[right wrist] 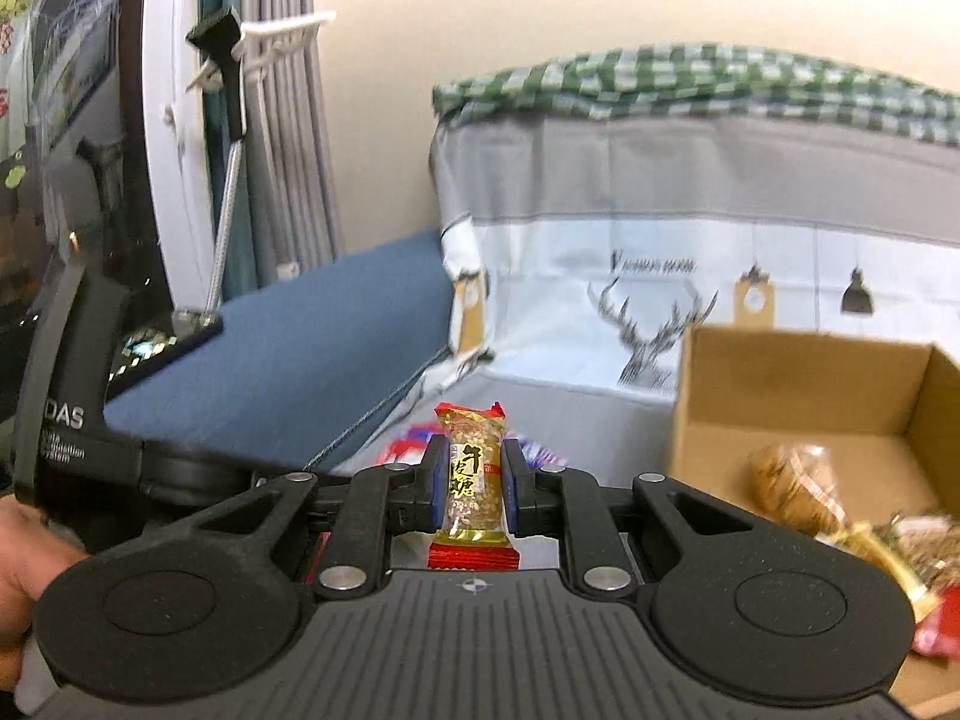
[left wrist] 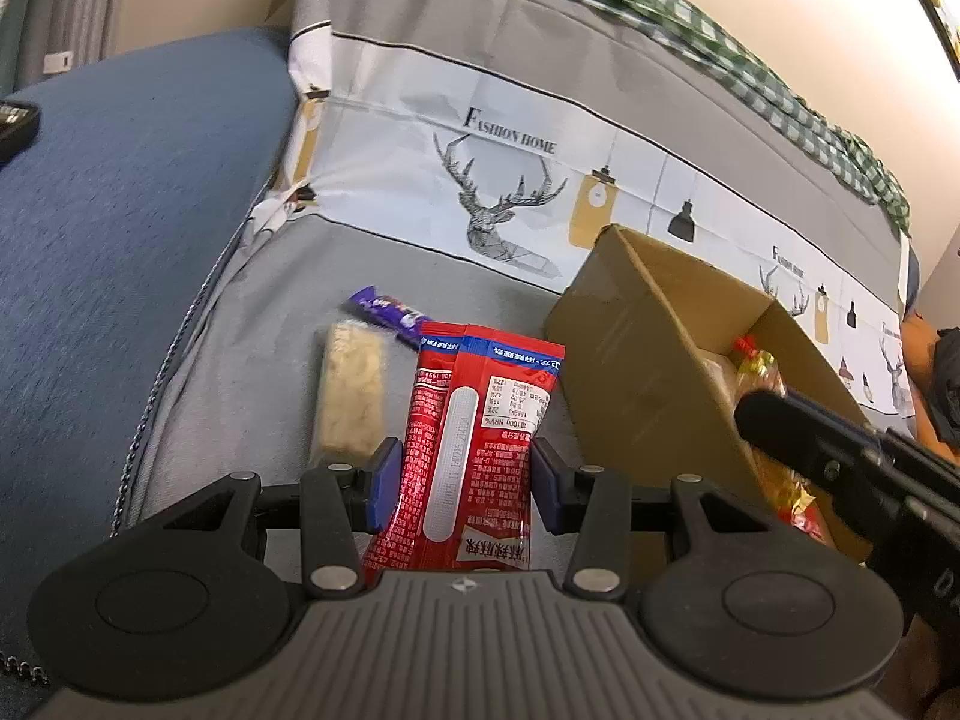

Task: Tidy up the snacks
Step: 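Carry the red pack with the left tool while the right tool carries the gold bar to the box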

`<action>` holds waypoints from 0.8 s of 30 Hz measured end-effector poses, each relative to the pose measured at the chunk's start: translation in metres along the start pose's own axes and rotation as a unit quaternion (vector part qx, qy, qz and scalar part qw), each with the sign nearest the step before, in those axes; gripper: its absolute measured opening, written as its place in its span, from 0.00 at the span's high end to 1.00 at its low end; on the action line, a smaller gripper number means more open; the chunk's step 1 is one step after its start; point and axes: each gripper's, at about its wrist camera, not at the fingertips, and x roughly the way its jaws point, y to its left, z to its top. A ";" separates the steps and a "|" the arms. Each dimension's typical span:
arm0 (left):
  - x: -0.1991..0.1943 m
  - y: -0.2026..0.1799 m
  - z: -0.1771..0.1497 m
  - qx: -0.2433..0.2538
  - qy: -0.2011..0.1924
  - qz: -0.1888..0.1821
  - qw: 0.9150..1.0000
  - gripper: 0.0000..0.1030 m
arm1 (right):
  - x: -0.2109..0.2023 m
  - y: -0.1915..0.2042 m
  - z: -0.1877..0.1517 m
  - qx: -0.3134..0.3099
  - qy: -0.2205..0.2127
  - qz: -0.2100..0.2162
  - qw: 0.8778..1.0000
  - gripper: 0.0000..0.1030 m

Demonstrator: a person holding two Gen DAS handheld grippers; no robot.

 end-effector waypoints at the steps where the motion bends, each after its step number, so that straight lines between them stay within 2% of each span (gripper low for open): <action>1: -0.002 -0.004 0.001 0.001 -0.005 0.000 1.000 0.52 | -0.002 -0.003 0.001 0.001 -0.007 -0.003 1.000 0.82; 8: -0.003 -0.049 0.030 0.004 -0.044 -0.021 0.999 0.52 | -0.011 -0.032 0.010 0.035 -0.043 -0.022 0.998 0.82; 13: 0.012 -0.103 0.062 0.018 -0.064 -0.056 0.996 0.52 | -0.018 -0.061 0.015 0.078 -0.071 -0.076 0.992 0.82; 17: 0.034 -0.156 0.086 0.038 -0.067 -0.083 0.994 0.52 | -0.023 -0.096 0.019 0.127 -0.092 -0.156 0.975 0.82; 22: 0.049 -0.205 0.094 0.048 -0.066 -0.130 0.988 0.50 | -0.036 -0.142 0.013 0.203 -0.123 -0.241 0.941 0.82; 23: 0.051 -0.213 0.093 0.050 -0.061 -0.139 0.987 0.48 | -0.038 -0.149 0.012 0.214 -0.127 -0.256 0.934 0.82; 24: 0.052 -0.218 0.091 0.053 -0.059 -0.143 0.987 0.42 | -0.039 -0.153 0.009 0.220 -0.126 -0.266 0.930 0.79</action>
